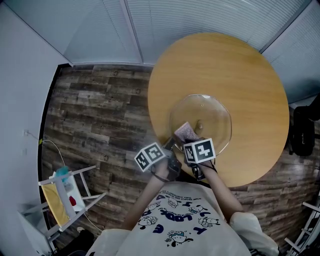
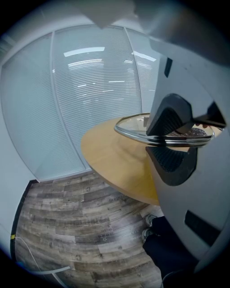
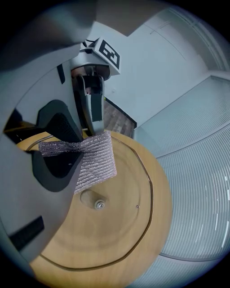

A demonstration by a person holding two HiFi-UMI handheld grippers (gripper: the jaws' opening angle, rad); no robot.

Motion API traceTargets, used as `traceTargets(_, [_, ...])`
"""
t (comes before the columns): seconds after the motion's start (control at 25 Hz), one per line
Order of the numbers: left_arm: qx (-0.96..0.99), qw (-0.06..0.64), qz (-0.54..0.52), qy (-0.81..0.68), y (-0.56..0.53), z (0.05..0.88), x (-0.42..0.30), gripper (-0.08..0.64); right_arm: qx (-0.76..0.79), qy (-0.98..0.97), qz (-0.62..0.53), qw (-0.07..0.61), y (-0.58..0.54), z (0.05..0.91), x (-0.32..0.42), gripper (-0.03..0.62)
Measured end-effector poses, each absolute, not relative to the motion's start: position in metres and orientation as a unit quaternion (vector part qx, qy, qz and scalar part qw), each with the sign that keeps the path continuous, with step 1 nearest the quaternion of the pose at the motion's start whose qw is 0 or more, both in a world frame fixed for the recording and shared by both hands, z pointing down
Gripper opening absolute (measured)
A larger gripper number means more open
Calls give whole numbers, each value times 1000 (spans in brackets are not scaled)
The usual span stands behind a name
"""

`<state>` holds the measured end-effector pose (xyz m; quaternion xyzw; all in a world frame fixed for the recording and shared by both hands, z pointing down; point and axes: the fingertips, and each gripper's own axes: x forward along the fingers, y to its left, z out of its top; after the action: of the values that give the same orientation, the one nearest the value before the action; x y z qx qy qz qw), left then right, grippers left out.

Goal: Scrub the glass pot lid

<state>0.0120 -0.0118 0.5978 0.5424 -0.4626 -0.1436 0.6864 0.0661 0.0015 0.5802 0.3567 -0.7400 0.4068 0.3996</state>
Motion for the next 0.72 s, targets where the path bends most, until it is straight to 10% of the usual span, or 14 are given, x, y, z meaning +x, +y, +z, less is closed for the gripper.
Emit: traceTargets(0.72, [547,688,-134,-457,-10,598,12,72,316,-752,409,408,-10,582,54,75])
